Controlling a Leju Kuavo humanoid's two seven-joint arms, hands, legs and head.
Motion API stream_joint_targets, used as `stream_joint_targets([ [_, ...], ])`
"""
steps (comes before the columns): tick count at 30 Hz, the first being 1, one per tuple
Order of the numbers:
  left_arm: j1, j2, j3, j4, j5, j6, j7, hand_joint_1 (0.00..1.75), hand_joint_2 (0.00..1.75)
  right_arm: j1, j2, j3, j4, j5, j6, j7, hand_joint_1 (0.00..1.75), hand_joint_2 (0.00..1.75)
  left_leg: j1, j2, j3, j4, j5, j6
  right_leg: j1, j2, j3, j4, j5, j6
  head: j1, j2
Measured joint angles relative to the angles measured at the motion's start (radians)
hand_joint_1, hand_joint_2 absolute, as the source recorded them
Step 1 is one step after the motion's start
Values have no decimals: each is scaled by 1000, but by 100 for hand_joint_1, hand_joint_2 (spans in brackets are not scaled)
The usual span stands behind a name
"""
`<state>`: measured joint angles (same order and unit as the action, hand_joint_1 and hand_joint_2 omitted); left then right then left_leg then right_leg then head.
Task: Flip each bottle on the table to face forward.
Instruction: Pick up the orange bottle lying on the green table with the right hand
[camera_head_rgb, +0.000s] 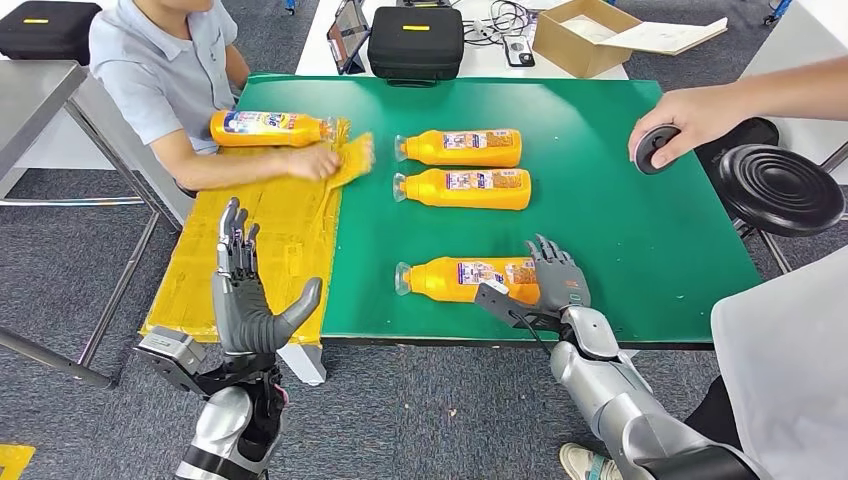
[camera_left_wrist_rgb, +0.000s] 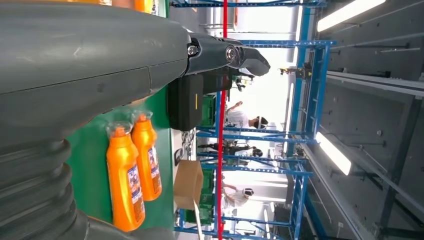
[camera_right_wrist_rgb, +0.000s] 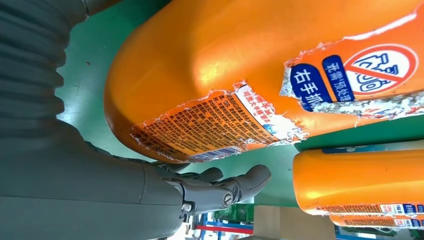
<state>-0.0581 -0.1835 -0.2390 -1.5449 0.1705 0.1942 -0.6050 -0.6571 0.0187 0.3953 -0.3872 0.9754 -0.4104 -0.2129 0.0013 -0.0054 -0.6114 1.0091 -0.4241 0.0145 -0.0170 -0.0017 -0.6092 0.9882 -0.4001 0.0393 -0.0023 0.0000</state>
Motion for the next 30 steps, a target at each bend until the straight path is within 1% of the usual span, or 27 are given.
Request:
stream_joint_targets([
  [1, 0, 0, -1, 0, 0, 0, 0, 0, 175, -1, 0, 0, 1, 0, 1, 0, 25, 175, 0, 0, 0, 0, 0, 0, 0, 0, 0, 0, 0, 0, 0, 0],
  [2, 0, 0, -1, 1, 1, -1, 0, 0, 175, -2, 0, 0, 3, 0, 3, -2, 64, 175, 0, 0, 0, 0, 0, 0, 0, 0, 0, 0, 0, 0, 0, 0],
  [4, -2, 0, -2, 4, 4, -6, 0, 0, 175, -2, 1, 0, 6, -3, 15, -14, 148, 175, 0, 0, 0, 0, 0, 0, 0, 0, 0, 0, 0, 0, 0, 0],
  [5, -4, 0, -3, 6, 5, -9, 0, 0, 175, -3, 1, 0, 7, -8, 26, -25, 165, 175, 0, 0, 0, 0, 0, 0, 0, 0, 0, 0, 0, 0, 0, 0],
  [7, -10, 0, -7, 12, 6, -13, 0, 0, 175, -2, 2, -1, 10, -23, 50, -54, 171, 175, 0, 0, 0, 0, 0, 0, 0, 0, 0, 0, 0, 0, 0, 0],
  [10, -22, 0, -10, 21, 7, -16, 0, 0, 175, -1, 4, -8, 15, -48, 72, -93, 171, 175, 0, 0, 1, 0, 0, 0, 0, 0, 0, 0, 0, 0, 0, 0],
  [11, -25, 0, -10, 24, 8, -16, 0, 0, 175, -1, 5, -12, 17, -57, 77, -101, 161, 175, 0, 1, 1, 0, 0, 0, 0, 0, 0, 0, 0, 0, 0, 0],
  [12, -28, -1, -10, 27, 9, -17, 0, 0, 175, -1, 7, -17, 19, -66, 82, -108, 146, 175, 0, 1, 1, 0, 0, 0, 0, 1, 0, 0, 0, 0, 0, 0],
  [13, -31, -1, -10, 30, 12, -17, 0, 0, 175, -1, 7, -22, 21, -73, 88, -113, 138, 175, 0, 1, 2, 0, 0, 0, 0, 1, 0, 0, 0, 0, 0, 0],
  [14, -33, -2, -10, 33, 15, -18, 0, 0, 175, -1, 8, -25, 22, -78, 93, -116, 138, 175, 0, 1, 2, 0, 0, 0, 0, 1, 1, 0, 0, 0, 0, 0],
  [15, -35, -2, -11, 34, 18, -19, 0, 0, 175, -1, 8, -28, 24, -81, 95, -117, 149, 175, 0, 1, 2, 0, 0, 0, 0, 1, 1, 0, 0, 0, 0, 0],
  [16, -36, -3, -11, 36, 20, -21, 0, 0, 175, -1, 8, -31, 25, -84, 98, -119, 164, 175, 0, 1, 3, 0, 0, 0, 0, 1, 1, 0, 0, 0, 0, 0],
  [17, -38, -3, -11, 37, 21, -23, 0, 0, 175, -1, 8, -34, 26, -87, 100, -122, 173, 175, 0, 2, 3, 0, 0, 0, 1, 1, 1, 0, 0, 0, 0, 0],
  [24, -51, -3, -10, 56, 27, -31, 2, 0, 175, 2, 6, -58, 35, -114, 161, -137, 175, 175, 0, 2, 9, 0, -1, 0, 1, 2, 7, 0, 0, -1, 0, 0],
  [28, -52, -3, -10, 60, 30, -35, 3, 0, 175, 7, 5, -72, 35, -127, 163, -150, 175, 175, 0, 2, 12, 0, -1, 0, 1, 1, 10, -1, -1, -1, 0, 0],
  [30, -52, -3, -10, 62, 20, -17, -5, 0, 175, 11, 5, -84, 35, -158, 168, -177, 175, 175, 0, 2, 13, 0, -1, 0, 1, 1, 12, -1, -1, -1, 0, 0],
])
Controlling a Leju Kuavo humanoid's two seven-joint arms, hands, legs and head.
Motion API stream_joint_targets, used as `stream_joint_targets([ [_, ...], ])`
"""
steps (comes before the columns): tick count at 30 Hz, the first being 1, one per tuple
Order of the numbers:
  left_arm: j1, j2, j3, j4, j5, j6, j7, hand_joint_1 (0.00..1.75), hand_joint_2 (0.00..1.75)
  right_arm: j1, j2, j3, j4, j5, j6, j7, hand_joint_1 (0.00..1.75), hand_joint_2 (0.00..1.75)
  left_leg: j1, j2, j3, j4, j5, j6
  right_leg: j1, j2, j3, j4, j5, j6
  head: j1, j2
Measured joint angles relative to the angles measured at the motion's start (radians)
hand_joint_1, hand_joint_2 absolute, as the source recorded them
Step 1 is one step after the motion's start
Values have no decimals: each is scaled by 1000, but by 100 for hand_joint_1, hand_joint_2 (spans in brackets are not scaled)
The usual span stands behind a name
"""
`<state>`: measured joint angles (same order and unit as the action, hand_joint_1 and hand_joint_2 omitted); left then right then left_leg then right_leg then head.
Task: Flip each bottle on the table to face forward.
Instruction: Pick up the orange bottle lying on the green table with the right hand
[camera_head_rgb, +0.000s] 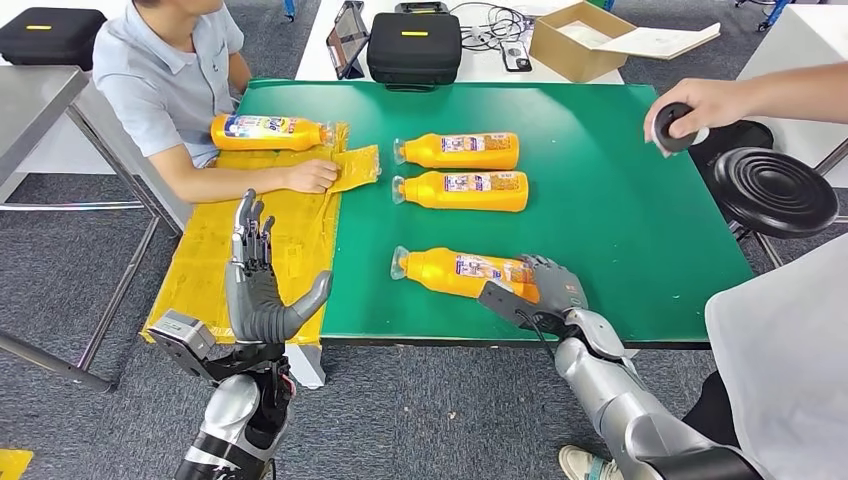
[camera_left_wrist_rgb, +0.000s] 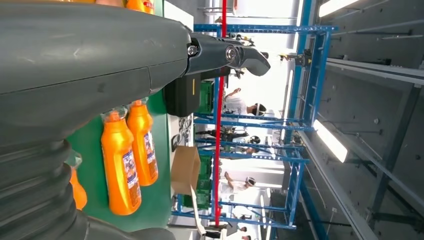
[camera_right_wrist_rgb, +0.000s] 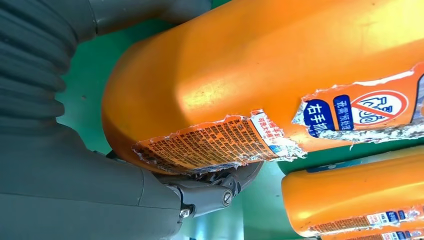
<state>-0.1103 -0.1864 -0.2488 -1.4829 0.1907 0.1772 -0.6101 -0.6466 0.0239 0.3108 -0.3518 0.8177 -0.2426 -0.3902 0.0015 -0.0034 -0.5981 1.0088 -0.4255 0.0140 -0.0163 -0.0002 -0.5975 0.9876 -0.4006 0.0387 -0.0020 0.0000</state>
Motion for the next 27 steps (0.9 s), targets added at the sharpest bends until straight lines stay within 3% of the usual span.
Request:
stream_joint_targets([
  [5, 0, -14, 16, 7, -28, 120, -17, 0, 175, 26, 18, -74, -3, -121, 3, -140, 175, 175, 0, 0, 0, 0, 0, 0, 0, 0, 1, 0, 0, 0, 0, 0],
  [13, 11, -31, 67, 84, 226, 0, 194, 0, 175, 121, 67, -189, -87, -317, 8, -298, 175, 175, 0, 0, -2, 0, 0, 0, 1, 0, -1, 0, 0, 0, 0, 0],
  [19, 28, -26, 54, 132, 205, -66, 235, 0, 175, 215, 94, -209, -246, -455, 67, -308, 175, 175, 0, -2, -7, 0, 0, 0, 0, -1, -6, 0, 0, 0, 0, 0],
  [27, 50, -4, -62, 189, 105, -230, 224, 0, 175, 309, 123, -161, -475, -532, 132, -305, 175, 175, 0, -2, -13, 0, 0, 0, -1, -1, -11, 0, 0, 0, 0, 0],
])
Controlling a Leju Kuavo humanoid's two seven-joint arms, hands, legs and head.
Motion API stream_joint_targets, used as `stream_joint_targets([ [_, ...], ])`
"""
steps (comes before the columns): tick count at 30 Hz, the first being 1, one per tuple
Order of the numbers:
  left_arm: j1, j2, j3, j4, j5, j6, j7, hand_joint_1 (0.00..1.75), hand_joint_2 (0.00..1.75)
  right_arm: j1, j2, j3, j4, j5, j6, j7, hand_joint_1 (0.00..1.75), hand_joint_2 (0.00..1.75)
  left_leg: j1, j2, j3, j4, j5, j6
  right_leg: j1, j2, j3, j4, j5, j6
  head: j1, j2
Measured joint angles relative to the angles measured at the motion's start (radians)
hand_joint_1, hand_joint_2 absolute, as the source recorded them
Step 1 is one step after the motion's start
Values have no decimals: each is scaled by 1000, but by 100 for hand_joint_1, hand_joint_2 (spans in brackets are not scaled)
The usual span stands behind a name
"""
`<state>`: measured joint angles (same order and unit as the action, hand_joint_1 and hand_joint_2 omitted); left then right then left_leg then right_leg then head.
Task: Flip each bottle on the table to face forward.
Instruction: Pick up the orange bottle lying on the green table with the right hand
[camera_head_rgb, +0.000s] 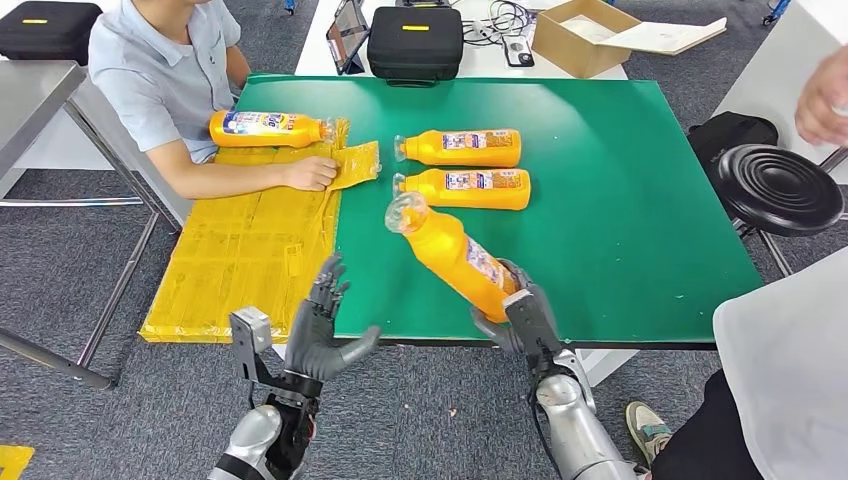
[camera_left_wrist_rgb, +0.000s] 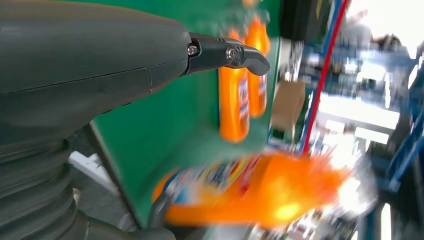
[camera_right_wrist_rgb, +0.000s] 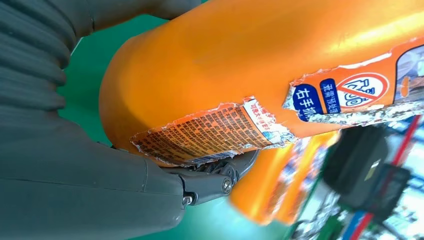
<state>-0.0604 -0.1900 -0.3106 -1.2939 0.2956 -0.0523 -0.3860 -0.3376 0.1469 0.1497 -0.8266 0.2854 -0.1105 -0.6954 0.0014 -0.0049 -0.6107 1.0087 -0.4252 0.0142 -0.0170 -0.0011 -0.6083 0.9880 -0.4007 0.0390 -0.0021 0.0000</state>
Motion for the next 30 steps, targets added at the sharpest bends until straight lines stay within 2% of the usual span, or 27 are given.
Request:
stream_joint_targets([
  [6, 0, 14, -59, 6, -23, -47, -10, 0, 175, 17, 30, 77, -56, 6, 31, -1, 175, 175, 0, 0, 0, 0, 0, 0, 1, 0, -1, 0, 0, 0, 0, 0],
  [13, 0, 14, -72, 6, 4, -54, -2, 0, 175, 26, 47, 148, -70, 51, 17, -1, 175, 175, 0, 0, -1, 0, 0, 0, 0, 0, -1, 0, 0, 0, 0, 0],
  [17, 0, -4, -68, 2, 69, -24, -1, 0, 175, 36, 60, 223, -73, 78, 2, -2, 175, 175, 0, 0, -1, 0, 0, 0, 0, 0, -1, 0, 0, 0, 0, 0],
  [24, 0, -44, -58, -72, 183, 15, -4, 0, 175, 62, 70, 384, -92, 24, 0, -2, 175, 175, 0, 0, -2, 0, 0, 0, 0, 0, -2, 0, 0, 0, 0, 0],
  [26, 5, -50, -57, -91, 201, 28, -5, 47, 175, 60, 70, 409, -96, 8, 4, -2, 175, 175, 0, 1, -2, 0, 0, 0, 0, 0, -2, 0, 0, 0, 0, 0],
  [28, 9, -52, -55, -105, 225, 31, -4, 134, 175, 55, 70, 428, -99, -7, 8, -1, 175, 175, 0, 1, -2, 0, 0, 0, 0, 0, -2, 0, 0, 0, 0, 0],
  [30, 11, -52, -53, -111, 247, 27, -3, 175, 175, 50, 70, 443, -99, -23, 15, 0, 175, 175, 0, 0, -2, 0, 0, 0, 0, 0, -2, 0, 0, 0, 0, 0],
])
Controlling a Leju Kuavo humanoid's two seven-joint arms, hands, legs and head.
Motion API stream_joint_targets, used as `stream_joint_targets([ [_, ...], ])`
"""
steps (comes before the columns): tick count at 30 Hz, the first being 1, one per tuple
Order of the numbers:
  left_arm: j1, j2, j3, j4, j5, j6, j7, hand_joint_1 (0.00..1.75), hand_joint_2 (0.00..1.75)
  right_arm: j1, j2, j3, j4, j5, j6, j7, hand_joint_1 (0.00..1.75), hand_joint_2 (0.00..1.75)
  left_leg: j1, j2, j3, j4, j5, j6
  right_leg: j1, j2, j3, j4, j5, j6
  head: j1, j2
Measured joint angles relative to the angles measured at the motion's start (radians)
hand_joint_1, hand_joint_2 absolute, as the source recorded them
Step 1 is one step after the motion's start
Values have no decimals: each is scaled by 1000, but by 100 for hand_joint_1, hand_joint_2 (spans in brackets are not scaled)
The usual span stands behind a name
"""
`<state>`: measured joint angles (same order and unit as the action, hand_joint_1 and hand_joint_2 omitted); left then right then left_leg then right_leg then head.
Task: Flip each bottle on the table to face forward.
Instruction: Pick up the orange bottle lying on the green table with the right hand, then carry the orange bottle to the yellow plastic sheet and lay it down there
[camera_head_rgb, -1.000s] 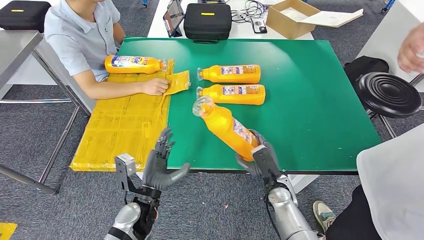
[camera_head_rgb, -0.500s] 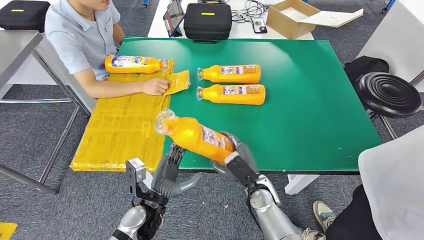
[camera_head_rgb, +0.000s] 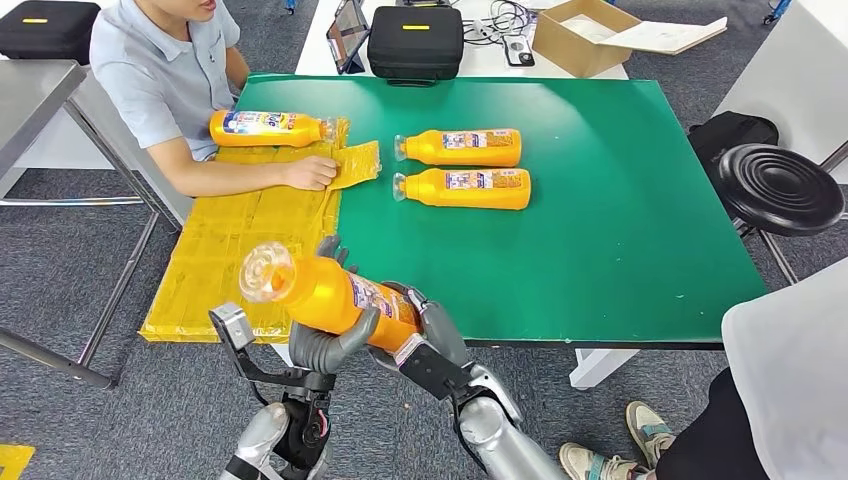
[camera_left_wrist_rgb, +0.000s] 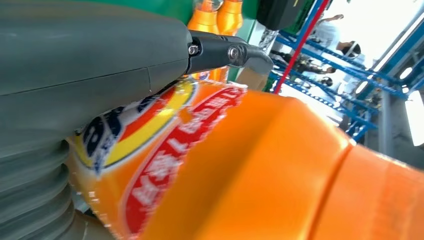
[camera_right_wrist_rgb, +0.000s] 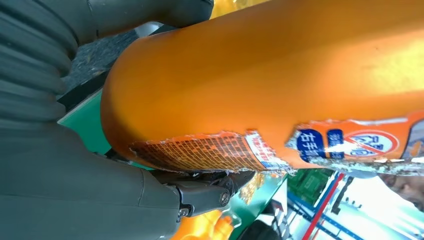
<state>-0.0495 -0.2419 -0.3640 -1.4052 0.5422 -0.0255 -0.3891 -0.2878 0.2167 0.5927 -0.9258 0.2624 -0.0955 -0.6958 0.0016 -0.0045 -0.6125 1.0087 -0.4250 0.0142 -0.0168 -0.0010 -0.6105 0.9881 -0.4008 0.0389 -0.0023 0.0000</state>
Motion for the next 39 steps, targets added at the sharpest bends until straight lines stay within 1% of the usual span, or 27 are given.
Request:
stream_joint_targets([
  [11, -2, 5, 10, 2, 17, -70, -14, 175, 175, -9, -11, 24, -15, -60, 31, -3, 175, 175, 0, 0, 0, 0, 0, 0, 0, 0, 0, 0, 0, 0, 0, 0],
  [14, -8, 10, 10, 13, 2, -85, -21, 175, 175, -9, -18, 25, -25, -69, 41, -3, 148, 175, 0, 0, 0, 0, 0, 0, 0, 0, 0, 0, 0, 0, 0, 0],
  [15, -10, 12, 9, 17, 0, -89, -21, 175, 175, -8, -20, 25, -28, -70, 43, -3, 135, 175, 0, 0, 0, 0, 0, 0, 0, 0, 0, 0, 0, 0, 0, 0],
  [16, -12, 13, 9, 21, -3, -93, -22, 175, 175, -8, -22, 25, -30, -71, 47, -3, 103, 175, 0, 0, 0, 0, 0, 0, 0, 0, 0, 0, 0, 0, 0, 0],
  [18, -15, 16, 9, 28, -7, -100, -22, 175, 175, -7, -27, 25, -33, -73, 55, -3, 34, 87, 0, 0, 0, 0, 0, 0, 0, 0, 0, 0, 0, 0, 0, 0],
  [19, -18, 18, 9, 32, -8, -102, -21, 175, 175, -5, -29, 25, -34, -73, 60, -3, 3, 44, 0, 0, 0, 0, 0, 0, 0, 0, 0, 0, 0, 0, 0, 0],
  [20, -21, 20, 9, 36, -11, -103, -21, 175, 175, -4, -30, 25, -35, -73, 65, -2, 0, 0, 0, 0, 0, 0, 0, 0, 0, 0, 0, 0, 0, 0, 0, 0],
  [22, -29, 24, 9, 45, -22, -97, -18, 175, 175, 1, -32, 24, -39, -71, 71, -2, 0, 0, 0, 0, 0, 0, 0, 0, 0, 0, 0, 0, 0, 0, 0, 0],
  [26, -54, 32, 14, 66, -56, -41, -13, 175, 175, 24, -38, 19, -73, -53, 66, 0, 0, 0, 0, 0, -1, 0, 0, 0, 0, 0, 0, 0, 0, 0, 0, 0],
  [29, -73, 35, 19, 77, -65, -22, -10, 175, 175, 38, -44, 18, -100, -42, 60, 2, 0, 0, 0, 0, -1, 0, 0, 0, 0, 0, 0, 0, 0, 0, 0, 0],
  [31, -87, 36, 21, 83, -83, 6, -14, 175, 175, 46, -49, 18, -121, -29, 43, 4, 0, 0, 0, -1, -1, 0, 0, 0, 0, 0, 0, 0, 0, 0, 0, 0],
  [35, -124, 39, 50, 97, -136, 96, -43, 175, 175, 64, -64, 19, -182, -9, 4, 3, 0, 0, 0, -1, -1, 0, 0, 0, 0, 0, 0, 0, 0, 0, 0, 0],
  [38, -135, 47, 69, 107, -142, 108, -43, 175, 175, 66, -69, 19, -218, -10, -3, -1, 0, 0, 0, -1, -1, 0, 0, 0, 0, 0, 0, 0, 0, 0, 0, 0],
  [39, -137, 49, 73, 111, -147, 111, -43, 175, 175, 67, -70, 22, -233, -13, -19, -2, 0, 0, 0, -1, -1, 0, 0, 0, 0, 0, -1, 0, 0, 0, 0, 0],
])
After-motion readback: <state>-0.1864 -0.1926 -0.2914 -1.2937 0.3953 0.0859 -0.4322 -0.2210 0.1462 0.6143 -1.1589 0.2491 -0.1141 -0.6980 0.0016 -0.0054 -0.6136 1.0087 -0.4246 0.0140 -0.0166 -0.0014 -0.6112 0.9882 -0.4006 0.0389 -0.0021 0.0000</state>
